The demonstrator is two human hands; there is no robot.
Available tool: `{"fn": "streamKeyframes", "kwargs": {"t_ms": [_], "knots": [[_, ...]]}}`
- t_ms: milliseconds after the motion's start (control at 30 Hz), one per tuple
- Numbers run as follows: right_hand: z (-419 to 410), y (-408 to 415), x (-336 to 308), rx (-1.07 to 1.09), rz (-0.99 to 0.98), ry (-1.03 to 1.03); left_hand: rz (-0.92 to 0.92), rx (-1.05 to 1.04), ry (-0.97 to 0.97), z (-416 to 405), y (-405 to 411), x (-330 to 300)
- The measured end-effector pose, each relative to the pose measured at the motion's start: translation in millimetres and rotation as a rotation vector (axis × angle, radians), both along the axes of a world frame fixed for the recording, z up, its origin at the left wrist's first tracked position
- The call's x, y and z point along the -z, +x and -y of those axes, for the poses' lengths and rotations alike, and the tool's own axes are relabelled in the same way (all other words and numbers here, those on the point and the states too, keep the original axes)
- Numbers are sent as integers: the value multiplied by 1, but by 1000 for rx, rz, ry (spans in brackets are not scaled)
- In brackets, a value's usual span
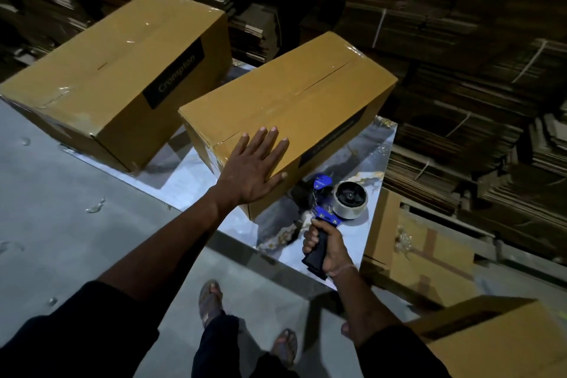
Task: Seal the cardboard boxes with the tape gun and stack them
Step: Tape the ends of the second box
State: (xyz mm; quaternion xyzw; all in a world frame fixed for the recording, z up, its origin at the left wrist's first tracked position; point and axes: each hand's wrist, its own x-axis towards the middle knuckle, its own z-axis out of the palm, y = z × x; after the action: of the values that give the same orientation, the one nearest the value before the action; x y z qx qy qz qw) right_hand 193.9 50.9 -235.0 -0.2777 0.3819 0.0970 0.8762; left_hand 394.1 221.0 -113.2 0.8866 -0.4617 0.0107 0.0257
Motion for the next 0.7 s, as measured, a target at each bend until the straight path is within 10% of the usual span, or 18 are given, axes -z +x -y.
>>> {"fn": "streamKeyframes", "kwargs": {"t_ms": [267, 600, 700], "knots": [[-10, 26, -14, 32, -294, -135, -97, 125, -45, 0, 20, -1], [6, 9, -85, -559, -577, -1229, -114, 217, -62, 12, 47, 1], [2, 29, -112, -389, -486, -1496, -109, 272, -85, 22, 67, 1]]}}
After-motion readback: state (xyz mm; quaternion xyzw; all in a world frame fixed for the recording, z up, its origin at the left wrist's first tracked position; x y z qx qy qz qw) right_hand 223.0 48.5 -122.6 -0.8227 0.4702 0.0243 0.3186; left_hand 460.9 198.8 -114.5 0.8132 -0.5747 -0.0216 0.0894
